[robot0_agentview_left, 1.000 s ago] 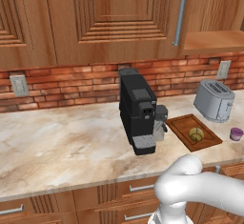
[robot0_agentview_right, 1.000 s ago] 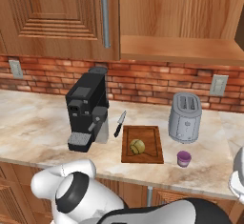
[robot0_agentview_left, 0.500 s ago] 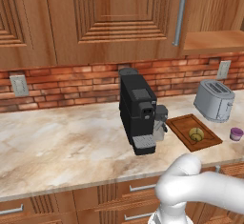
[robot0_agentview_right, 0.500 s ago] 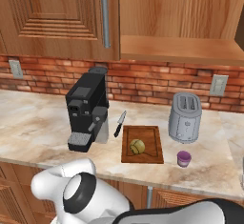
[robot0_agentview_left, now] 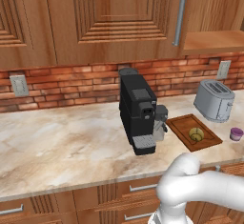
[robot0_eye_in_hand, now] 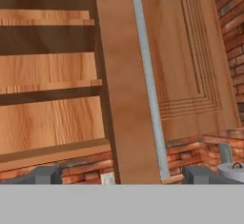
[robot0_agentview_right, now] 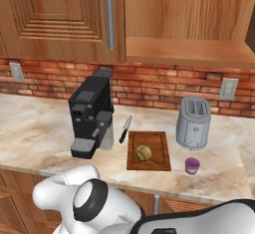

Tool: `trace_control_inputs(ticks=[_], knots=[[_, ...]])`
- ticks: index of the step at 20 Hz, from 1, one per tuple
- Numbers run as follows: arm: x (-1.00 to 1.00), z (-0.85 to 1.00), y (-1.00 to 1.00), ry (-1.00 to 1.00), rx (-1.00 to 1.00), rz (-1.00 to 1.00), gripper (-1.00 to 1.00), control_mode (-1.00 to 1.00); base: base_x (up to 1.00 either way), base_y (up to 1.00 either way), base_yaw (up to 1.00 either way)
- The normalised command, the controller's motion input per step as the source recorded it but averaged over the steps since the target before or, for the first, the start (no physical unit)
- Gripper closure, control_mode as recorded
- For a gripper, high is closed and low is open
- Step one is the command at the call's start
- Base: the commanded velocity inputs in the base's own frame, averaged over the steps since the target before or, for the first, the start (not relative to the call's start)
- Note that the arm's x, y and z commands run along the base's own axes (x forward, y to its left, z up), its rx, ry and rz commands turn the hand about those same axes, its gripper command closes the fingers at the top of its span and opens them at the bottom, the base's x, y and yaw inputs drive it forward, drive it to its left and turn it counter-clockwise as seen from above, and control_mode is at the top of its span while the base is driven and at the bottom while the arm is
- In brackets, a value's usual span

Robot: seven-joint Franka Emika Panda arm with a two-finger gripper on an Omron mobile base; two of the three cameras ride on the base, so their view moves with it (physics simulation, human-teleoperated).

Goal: Pick the bread, place it on the cutting board, pick the jam, place it on the counter, and close the cabinet.

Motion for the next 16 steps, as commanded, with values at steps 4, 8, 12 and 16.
trace_control_inputs(ticks=[4, 8, 12, 16], knots=[[0.1, -0.02, -0.2, 0.0, 0.0, 0.07, -1.0, -1.0, 0.0, 0.0, 0.0], [0.08, -0.02, -0.18, 0.0, 0.0, 0.08, -1.0, -1.0, 0.0, 0.0, 0.0], [0.07, -0.04, -0.14, 0.0, 0.0, 0.08, -1.0, -1.0, 0.0, 0.0, 0.0], [0.07, -0.01, -0.14, 0.0, 0.0, 0.07, -1.0, -1.0, 0.0, 0.0, 0.0]])
